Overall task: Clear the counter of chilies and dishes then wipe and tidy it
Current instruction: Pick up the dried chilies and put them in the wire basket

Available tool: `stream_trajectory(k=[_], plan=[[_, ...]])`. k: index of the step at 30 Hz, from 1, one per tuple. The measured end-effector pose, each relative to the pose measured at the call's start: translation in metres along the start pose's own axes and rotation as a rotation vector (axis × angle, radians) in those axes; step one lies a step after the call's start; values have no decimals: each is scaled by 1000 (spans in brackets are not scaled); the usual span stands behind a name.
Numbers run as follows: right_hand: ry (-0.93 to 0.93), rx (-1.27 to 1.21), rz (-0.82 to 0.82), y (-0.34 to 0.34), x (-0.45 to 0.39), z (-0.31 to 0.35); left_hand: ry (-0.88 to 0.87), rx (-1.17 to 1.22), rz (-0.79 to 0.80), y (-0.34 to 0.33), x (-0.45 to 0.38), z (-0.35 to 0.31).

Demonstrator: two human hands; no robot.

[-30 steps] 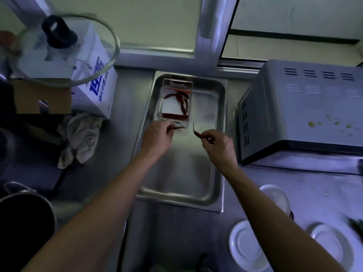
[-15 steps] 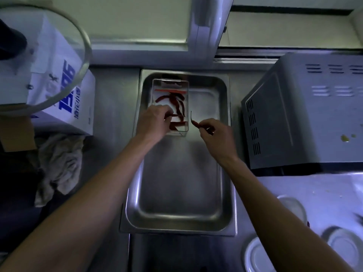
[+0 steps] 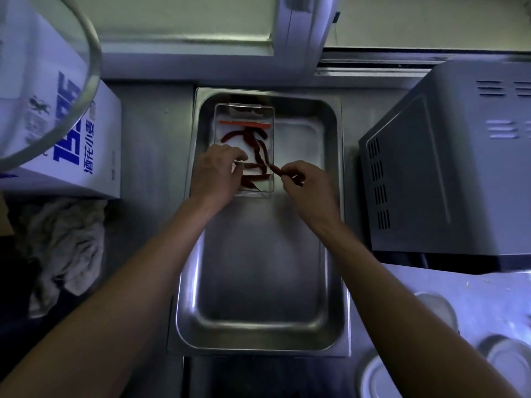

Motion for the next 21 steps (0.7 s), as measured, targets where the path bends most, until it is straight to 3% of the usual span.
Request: stream_trajectory(k=[9, 21], plan=[[147, 60, 45, -18, -36, 38, -20, 14, -78, 26, 13, 11], [265, 259, 205, -76, -77, 58, -20, 12, -8, 24, 17, 35]])
Point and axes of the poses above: each hand's wrist, its own x-axis away from the middle knuckle, its own y-axis out of the back of the hand, z = x × y, the point moved 9 cm from there along -x, towards the middle knuckle, and after that the axes turned 10 degrees about y, right-handed, at the moved point
